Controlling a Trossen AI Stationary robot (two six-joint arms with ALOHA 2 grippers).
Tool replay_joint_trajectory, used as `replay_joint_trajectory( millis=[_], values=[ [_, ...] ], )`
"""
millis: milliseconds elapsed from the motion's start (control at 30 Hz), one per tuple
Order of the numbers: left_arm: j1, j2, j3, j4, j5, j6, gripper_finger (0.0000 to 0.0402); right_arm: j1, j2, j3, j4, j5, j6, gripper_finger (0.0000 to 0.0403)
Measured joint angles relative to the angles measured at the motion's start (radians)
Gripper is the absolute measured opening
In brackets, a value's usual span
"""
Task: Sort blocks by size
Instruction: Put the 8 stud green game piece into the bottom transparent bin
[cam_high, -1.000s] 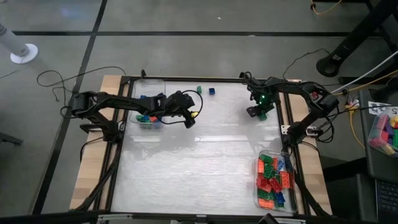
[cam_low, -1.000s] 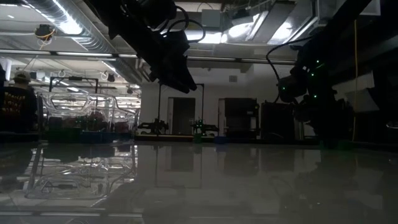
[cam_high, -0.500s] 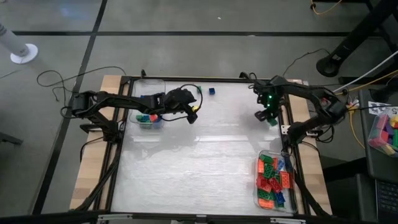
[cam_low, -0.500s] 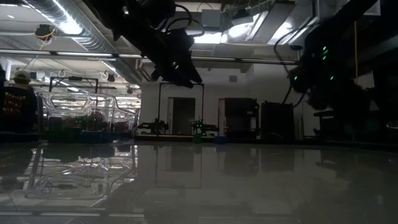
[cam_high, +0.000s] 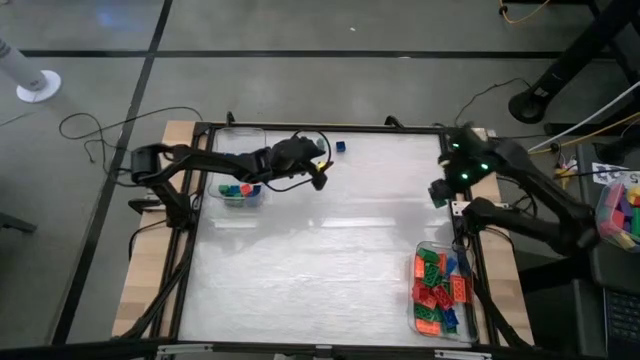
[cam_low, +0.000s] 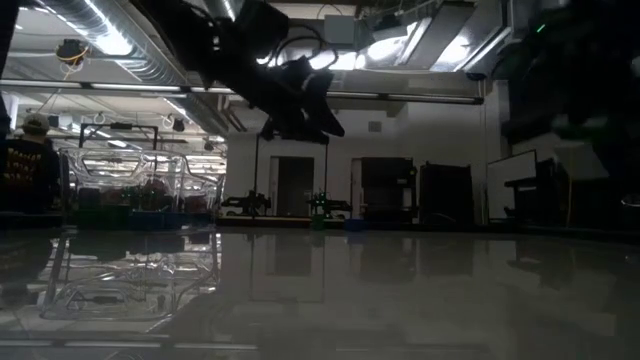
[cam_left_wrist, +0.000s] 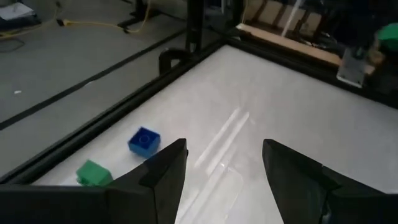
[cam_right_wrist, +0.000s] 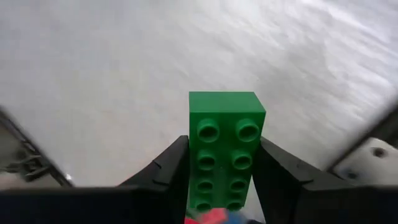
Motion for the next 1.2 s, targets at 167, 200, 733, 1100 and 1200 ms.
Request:
replay_joint_trajectory(
  millis=[167,200,733,1100,1200],
  values=[
    [0.056,0.042,0.003,0.095,-0.001,-0.022,0.0198,0.000,-0.219,0.000,0.003,-0.100,0.054,0.0140],
    [0.065,0.050,0.003,0.099,-0.001,-0.032,0.0198,0.000,-0.259,0.000,0.006,-0.123,0.061,0.0140],
    [0.099,0.055,0.003,0.152,-0.001,-0.090,0.0198,0.000,-0.411,0.001,0.059,-0.316,-0.005,0.0139],
    [0.107,0.055,0.003,0.149,-0.001,-0.078,0.0198,0.000,-0.415,0.000,0.093,-0.408,-0.062,0.0138],
    [0.117,0.055,0.003,0.149,-0.001,-0.084,0.0198,0.000,-0.411,0.000,0.137,-0.409,-0.080,0.0138]
  ],
)
